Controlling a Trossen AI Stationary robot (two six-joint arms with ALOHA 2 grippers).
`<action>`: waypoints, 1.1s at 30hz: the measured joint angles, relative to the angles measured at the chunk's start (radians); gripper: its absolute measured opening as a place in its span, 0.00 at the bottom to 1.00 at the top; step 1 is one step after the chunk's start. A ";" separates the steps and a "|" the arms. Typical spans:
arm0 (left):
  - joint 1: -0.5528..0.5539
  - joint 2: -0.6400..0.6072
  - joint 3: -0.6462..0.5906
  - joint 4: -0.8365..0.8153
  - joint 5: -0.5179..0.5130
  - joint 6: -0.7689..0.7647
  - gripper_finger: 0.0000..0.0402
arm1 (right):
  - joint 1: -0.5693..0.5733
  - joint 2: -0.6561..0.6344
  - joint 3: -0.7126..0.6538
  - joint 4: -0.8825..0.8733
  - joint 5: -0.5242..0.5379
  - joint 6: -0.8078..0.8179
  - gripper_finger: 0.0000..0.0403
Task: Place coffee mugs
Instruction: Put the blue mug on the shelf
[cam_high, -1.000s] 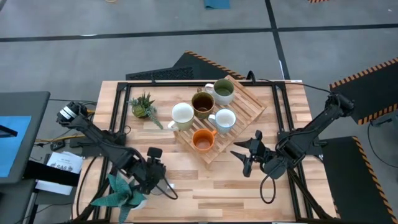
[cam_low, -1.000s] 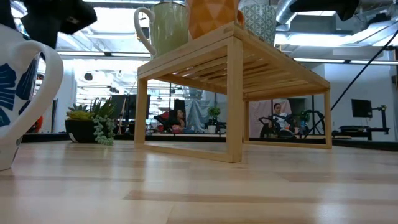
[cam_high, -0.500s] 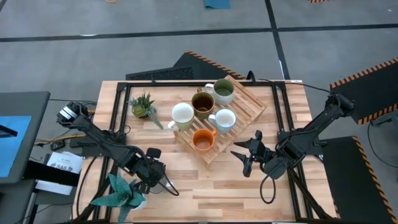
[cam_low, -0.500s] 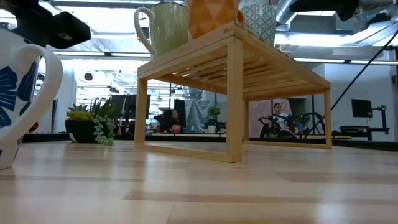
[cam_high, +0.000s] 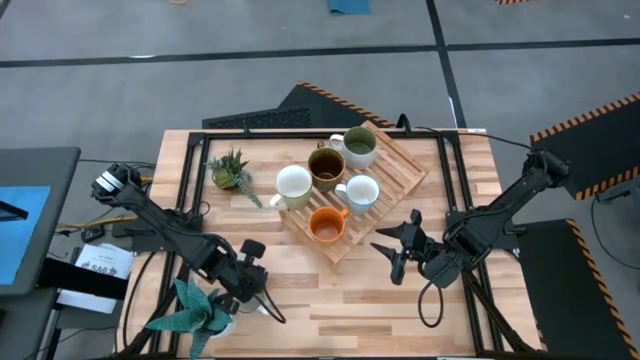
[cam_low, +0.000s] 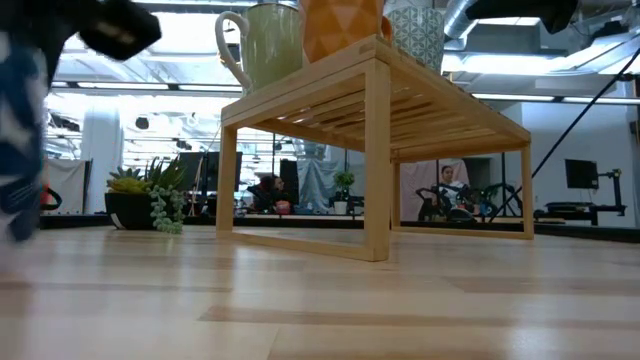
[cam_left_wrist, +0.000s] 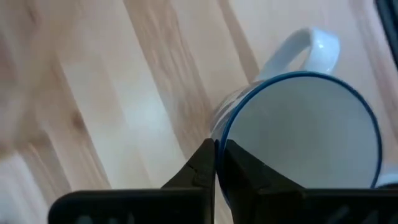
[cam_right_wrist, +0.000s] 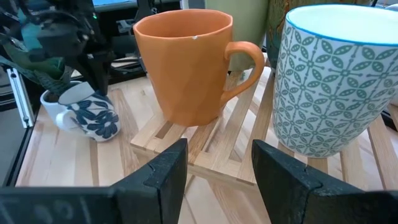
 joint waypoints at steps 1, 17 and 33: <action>0.000 0.000 0.013 0.006 -0.005 0.017 0.01 | 0.000 0.000 0.000 0.001 0.000 0.000 0.50; 0.032 0.116 0.246 0.208 -0.062 0.365 0.00 | 0.000 0.000 -0.001 0.057 0.000 -0.036 0.50; 0.120 0.466 0.531 0.427 -0.060 0.584 0.00 | 0.000 0.000 -0.001 0.058 -0.007 -0.054 0.50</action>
